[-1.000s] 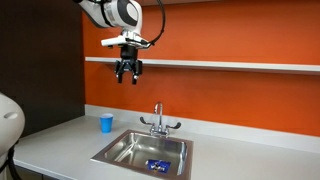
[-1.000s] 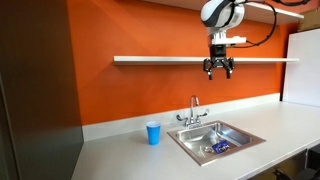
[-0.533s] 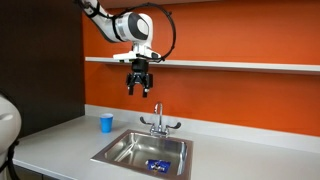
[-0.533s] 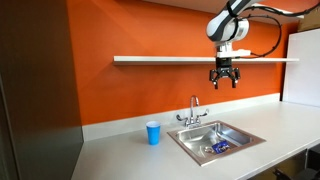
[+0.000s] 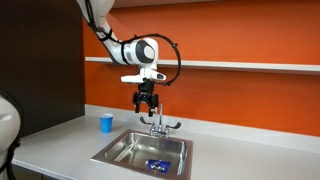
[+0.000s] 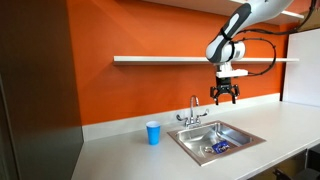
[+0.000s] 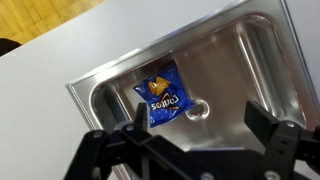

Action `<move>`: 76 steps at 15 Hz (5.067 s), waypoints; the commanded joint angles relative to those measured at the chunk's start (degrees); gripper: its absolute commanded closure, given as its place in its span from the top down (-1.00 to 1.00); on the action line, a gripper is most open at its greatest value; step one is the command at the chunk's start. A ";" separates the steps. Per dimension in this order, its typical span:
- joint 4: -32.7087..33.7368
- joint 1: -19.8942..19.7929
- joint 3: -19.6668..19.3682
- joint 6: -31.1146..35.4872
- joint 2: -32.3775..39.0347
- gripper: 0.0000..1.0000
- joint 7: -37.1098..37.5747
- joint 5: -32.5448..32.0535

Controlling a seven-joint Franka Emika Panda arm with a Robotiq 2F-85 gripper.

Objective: Move the Doritos packet from the sink, to the left counter

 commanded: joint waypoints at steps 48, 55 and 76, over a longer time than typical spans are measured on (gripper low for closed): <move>12.56 -5.17 -0.94 23.34 38.41 1.00 -7.27 3.75; 21.40 -5.23 -1.17 17.89 45.64 1.00 -6.62 3.72; 20.45 -5.88 0.97 15.25 47.14 0.47 -7.83 4.64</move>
